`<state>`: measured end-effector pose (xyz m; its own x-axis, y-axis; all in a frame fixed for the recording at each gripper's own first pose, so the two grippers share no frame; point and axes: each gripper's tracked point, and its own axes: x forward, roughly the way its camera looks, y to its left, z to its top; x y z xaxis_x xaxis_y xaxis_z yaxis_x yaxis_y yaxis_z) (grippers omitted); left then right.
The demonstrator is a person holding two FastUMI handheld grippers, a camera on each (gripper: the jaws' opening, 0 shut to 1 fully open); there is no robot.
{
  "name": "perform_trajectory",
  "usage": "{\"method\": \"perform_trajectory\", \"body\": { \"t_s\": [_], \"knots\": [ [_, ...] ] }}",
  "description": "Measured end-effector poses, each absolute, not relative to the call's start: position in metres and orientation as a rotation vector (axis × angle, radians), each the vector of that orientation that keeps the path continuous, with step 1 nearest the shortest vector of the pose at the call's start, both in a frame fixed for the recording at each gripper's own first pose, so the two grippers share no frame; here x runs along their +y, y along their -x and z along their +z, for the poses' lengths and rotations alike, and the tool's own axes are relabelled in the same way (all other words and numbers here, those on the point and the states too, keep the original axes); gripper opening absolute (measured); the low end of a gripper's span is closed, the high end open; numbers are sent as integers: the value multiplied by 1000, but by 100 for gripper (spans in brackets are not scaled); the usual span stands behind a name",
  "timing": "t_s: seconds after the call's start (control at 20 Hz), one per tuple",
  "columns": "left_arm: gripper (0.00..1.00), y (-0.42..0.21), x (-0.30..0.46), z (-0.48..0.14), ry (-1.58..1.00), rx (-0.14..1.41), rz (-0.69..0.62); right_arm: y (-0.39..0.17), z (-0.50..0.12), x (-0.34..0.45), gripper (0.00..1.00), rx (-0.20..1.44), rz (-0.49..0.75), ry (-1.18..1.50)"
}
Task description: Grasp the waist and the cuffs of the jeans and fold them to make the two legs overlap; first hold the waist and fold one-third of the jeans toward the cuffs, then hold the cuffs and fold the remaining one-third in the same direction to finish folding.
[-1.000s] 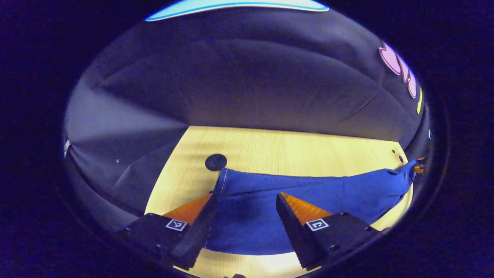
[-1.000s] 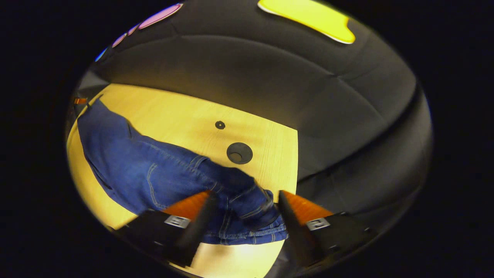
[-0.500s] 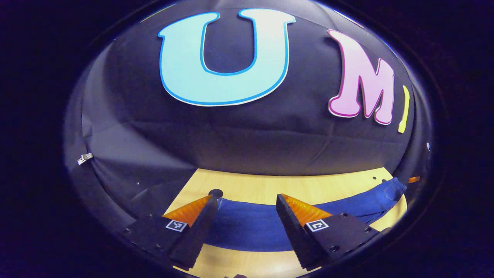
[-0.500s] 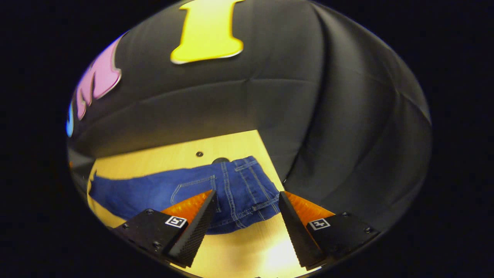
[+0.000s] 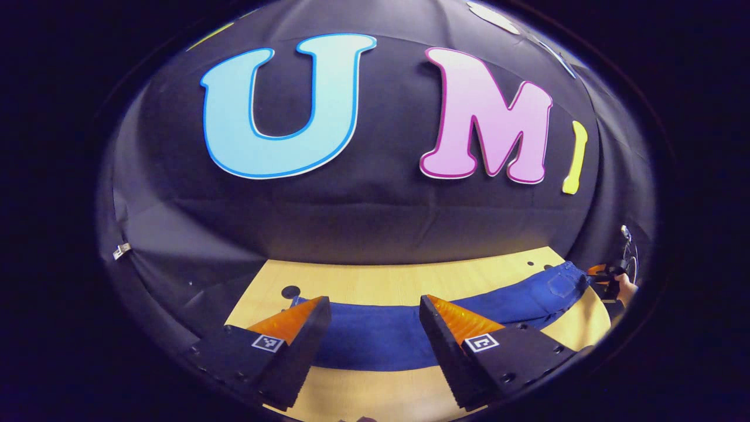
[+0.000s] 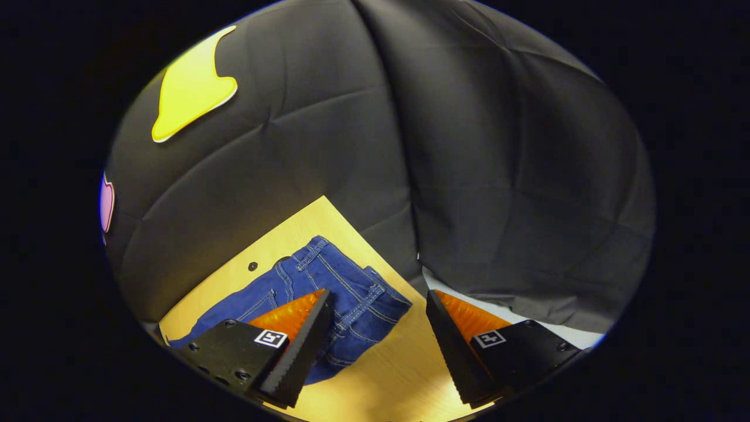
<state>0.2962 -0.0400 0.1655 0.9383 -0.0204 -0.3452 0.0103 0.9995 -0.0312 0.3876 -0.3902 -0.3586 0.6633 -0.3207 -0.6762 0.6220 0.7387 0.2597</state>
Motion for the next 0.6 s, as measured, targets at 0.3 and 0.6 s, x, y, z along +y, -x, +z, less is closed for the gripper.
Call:
{"method": "perform_trajectory", "body": {
  "t_s": [0.3, 0.6],
  "knots": [
    [95, -304, -76, 199, 1, 282, -90, -390, -357, -388, 99, 675, -545, -505],
    [95, -300, -98, 199, 40, 279, -129, -397, -347, -377, 73, 678, -542, -496]
  ]
}}
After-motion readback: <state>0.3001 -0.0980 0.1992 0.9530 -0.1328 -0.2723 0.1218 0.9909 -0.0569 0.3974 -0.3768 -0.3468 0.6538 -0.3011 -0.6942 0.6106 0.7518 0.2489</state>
